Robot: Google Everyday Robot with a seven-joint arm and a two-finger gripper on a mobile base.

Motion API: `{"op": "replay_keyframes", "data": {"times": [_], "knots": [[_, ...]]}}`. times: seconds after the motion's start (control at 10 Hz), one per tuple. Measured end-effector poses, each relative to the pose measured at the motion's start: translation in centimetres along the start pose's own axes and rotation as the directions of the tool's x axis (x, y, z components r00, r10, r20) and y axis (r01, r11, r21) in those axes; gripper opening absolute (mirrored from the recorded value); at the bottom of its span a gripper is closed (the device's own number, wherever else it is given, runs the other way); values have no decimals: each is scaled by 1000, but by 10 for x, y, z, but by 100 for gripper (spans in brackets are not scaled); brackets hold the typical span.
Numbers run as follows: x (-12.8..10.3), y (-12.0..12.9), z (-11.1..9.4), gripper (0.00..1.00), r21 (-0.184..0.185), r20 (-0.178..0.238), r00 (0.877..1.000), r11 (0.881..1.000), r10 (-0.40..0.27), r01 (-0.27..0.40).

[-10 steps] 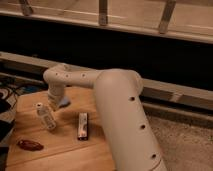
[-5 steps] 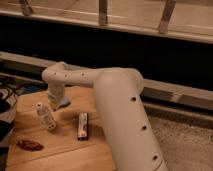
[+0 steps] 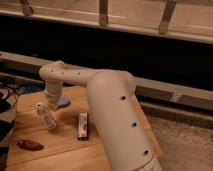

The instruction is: Knock the bottle over

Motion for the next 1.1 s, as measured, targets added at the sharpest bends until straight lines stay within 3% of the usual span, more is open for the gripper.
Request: {"op": "replay_keyframes", "data": {"times": [0.4,1.1], "knots": [[-2,8,3,0,-27,-39,999,999,-22,21],[16,37,2,0,4,-63,997,999,-36,36]]}}
